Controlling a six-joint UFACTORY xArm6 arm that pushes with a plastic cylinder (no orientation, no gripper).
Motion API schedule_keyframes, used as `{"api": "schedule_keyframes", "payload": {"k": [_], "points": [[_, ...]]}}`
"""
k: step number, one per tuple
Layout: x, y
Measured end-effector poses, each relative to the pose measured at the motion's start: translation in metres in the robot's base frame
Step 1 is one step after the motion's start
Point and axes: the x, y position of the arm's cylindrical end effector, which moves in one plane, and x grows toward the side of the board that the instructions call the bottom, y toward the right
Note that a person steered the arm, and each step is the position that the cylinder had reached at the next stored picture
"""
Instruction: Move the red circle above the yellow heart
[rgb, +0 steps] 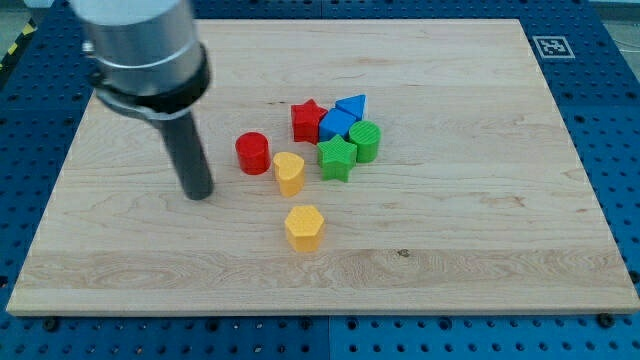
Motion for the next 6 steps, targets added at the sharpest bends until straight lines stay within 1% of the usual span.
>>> {"api": "schedule_keyframes", "payload": {"k": [1, 2, 3, 4, 6], "points": [[-0.028, 0.004], [-0.047, 0.044], [-0.051, 0.08], [-0.05, 0.077], [-0.001, 0.06]]}}
